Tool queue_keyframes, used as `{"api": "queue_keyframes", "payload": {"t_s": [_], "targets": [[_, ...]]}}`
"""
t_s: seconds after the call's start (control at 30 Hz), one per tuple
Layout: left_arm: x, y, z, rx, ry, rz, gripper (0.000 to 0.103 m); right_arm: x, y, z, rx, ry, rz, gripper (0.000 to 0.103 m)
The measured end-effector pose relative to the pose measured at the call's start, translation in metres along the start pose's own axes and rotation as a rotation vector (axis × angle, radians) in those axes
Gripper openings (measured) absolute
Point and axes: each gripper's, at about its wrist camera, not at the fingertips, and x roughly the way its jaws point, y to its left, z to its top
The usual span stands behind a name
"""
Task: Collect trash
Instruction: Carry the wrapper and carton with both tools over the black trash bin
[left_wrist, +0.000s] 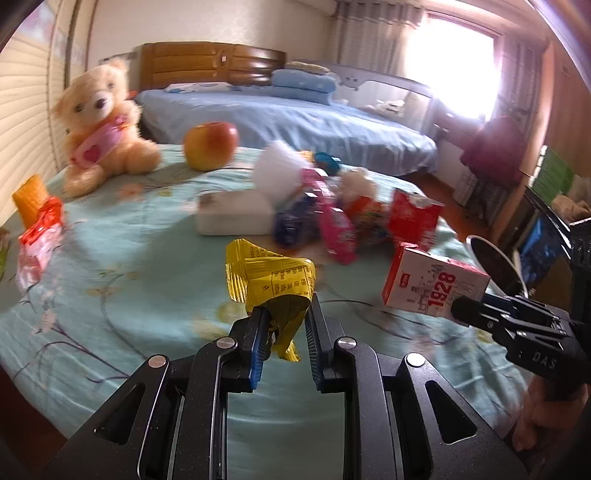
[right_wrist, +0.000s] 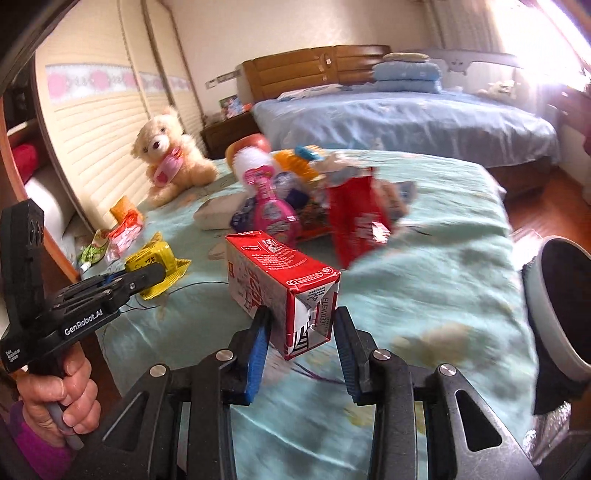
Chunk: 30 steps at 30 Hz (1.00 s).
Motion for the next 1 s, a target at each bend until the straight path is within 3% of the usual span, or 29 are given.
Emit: {"api": "queue_keyframes", "payload": {"t_s": [0.73,1.0], "targets": [[0.021,-0.13,0.0,0.173,0.062,-0.211,0.018,-0.075,-0.1,-0.031,0.189,-0.096,-0.189,0.035],[0.036,-0.174,0.004,0.232,0.082,-0.256,0.018,-0.095,-0.136,-0.035,0.228,-0.116,-0.261,0.035]]}}
